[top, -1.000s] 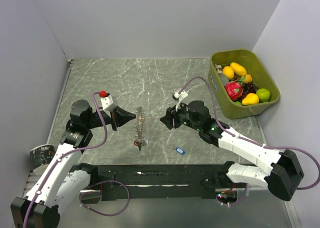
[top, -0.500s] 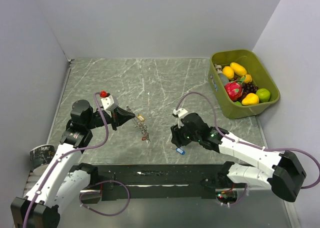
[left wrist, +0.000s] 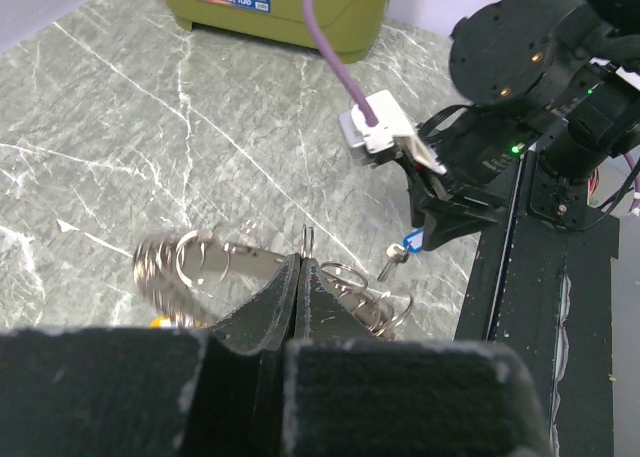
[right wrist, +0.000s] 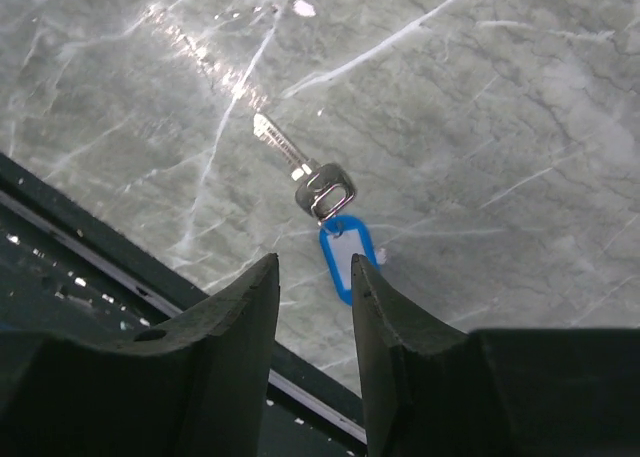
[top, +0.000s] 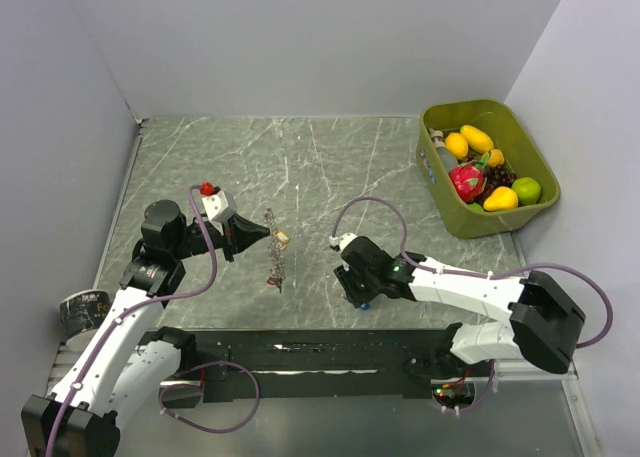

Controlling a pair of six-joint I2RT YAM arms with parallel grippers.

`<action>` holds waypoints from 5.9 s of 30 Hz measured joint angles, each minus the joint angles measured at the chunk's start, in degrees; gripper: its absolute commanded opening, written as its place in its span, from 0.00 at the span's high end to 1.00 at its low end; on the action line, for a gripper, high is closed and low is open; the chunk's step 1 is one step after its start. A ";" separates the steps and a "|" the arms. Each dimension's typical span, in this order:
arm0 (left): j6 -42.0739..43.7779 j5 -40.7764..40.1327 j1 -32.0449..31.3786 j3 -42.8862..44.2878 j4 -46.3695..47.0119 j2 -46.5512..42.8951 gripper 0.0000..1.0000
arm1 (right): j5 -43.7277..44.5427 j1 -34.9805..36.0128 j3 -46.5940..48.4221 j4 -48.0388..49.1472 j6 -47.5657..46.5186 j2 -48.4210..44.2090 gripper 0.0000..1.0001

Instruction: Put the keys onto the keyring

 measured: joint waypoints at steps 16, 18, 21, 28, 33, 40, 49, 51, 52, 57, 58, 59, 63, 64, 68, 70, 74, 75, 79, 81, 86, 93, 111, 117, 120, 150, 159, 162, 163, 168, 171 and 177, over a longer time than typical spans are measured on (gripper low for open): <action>0.00 0.02 0.00 0.00 -0.26 0.11 0.99 | 0.85 0.20 1.68 -0.31 0.11 4.02 0.64; 0.00 0.02 0.00 0.00 -0.46 0.11 0.99 | 0.81 0.20 1.70 -0.28 0.13 4.15 0.68; 0.00 0.00 0.00 0.00 -0.50 0.11 0.99 | 0.61 0.20 1.97 -0.22 0.13 5.16 0.69; 0.00 0.00 0.00 0.00 -0.57 0.11 0.99 | -0.24 0.31 2.75 -0.07 0.11 8.11 0.91; 0.00 0.00 0.00 0.00 -0.59 0.11 0.99 | -0.17 0.35 2.78 -0.04 0.26 8.13 1.00; 0.00 0.02 0.00 0.00 -0.61 0.11 0.99 | 0.52 0.35 2.78 -0.02 0.07 6.64 1.00; 0.00 0.35 0.00 0.00 -0.57 0.11 0.99 | 1.40 0.35 2.73 0.87 -0.87 -2.14 1.00; 0.00 0.74 0.00 0.00 -0.55 0.11 0.99 | 1.42 0.35 2.73 1.29 -1.11 -3.82 1.00; 0.00 0.98 0.00 0.00 -0.52 0.11 0.99 | 1.44 0.35 2.73 1.46 -1.25 -4.42 1.00; -0.02 2.12 0.00 0.00 -0.35 0.11 0.99 | 1.44 0.33 2.73 2.16 -1.97 -7.74 1.00; -0.02 2.40 0.00 0.00 -0.33 0.13 0.99 | 1.40 0.33 2.73 2.32 -2.14 -8.57 1.00; -0.02 2.69 0.00 0.00 -0.33 0.15 0.99 | 1.36 0.33 2.75 2.45 -2.38 -9.44 1.00; -0.07 4.04 0.00 0.00 0.33 0.46 0.99 | 0.79 -0.07 2.75 3.72 -3.26 -12.68 1.00; -0.15 4.26 0.00 0.00 0.50 0.52 0.99 | 0.50 -0.22 2.75 4.33 -3.43 -13.46 1.00; -0.24 5.66 -0.02 0.00 1.18 0.52 0.99 | -1.18 -1.11 2.80 6.54 -4.17 -16.39 1.00; -0.59 6.60 -0.02 0.00 1.86 0.55 0.99 | -2.32 -1.77 3.21 7.52 -4.70 -17.73 1.00; -1.68 8.57 -0.37 0.00 3.10 0.63 0.99 | -5.20 -3.08 4.68 10.32 -5.84 -19.21 1.00; -1.81 8.98 -0.61 0.00 3.30 0.74 0.99 | -5.79 -3.28 4.85 11.02 -6.10 -19.47 1.00; -2.01 10.58 -1.90 0.00 3.56 0.85 0.99 | -9.62 -4.11 5.38 14.49 -7.17 -20.11 1.00; -1.99 11.08 -2.62 0.00 3.54 0.96 0.99 | -11.32 -4.48 5.66 16.09 -7.76 -20.11 1.00; -1.27 11.85 -4.20 0.00 2.80 2.03 0.99 | -15.28 -5.07 7.63 18.95 -9.18 -19.63 1.00; -0.42 11.50 -5.16 0.00 1.81 2.78 0.99 | -20.81 -5.25 12.76 21.31 -11.17 -16.39 1.00; 0.04 6.73 -5.25 0.22 0.09 2.80 0.99 | -27.69 -3.61 16.87 20.35 -13.57 -9.44 1.00; 0.04 6.69 -5.25 0.22 0.02 3.41 0.99 | -27.54 -2.73 17.75 20.11 -14.05 -7.41 1.00; 0.02 6.71 -5.25 0.22 0.04 3.50 0.99 | -27.39 -2.60 17.75 20.04 -14.67 -6.47 1.00; -0.02 8.61 -5.27 0.22 0.15 3.85 0.99 | -24.39 -2.08 18.58 19.63 -16.24 -2.82 1.00; -0.02 8.59 -5.27 0.22 0.55 3.37 0.99 | -23.98 -2.08 18.56 19.65 -16.24 -2.82 1.00; -0.02 8.57 -5.27 0.22 0.52 3.32 0.99 | -23.98 -2.08 18.47 19.71 -16.24 -2.84 1.00; -0.02 8.57 -5.27 0.22 0.52 3.30 0.99 | -24.00 -2.08 18.40 19.78 -16.24 -2.86 1.00; -0.02 8.55 -5.27 0.22 0.55 2.97 0.99 | -23.93 -2.08 17.97 20.02 -16.20 -3.39 1.00; -0.02 8.55 -5.27 0.22 0.55 2.93 0.99 | -23.76 -2.08 17.31 20.33 -16.17 -3.98 1.00; -0.02 8.57 -5.27 0.22 0.55 2.93 0.99 | -24.50 -2.08 14.45 21.79 -16.26 -6.58 0.65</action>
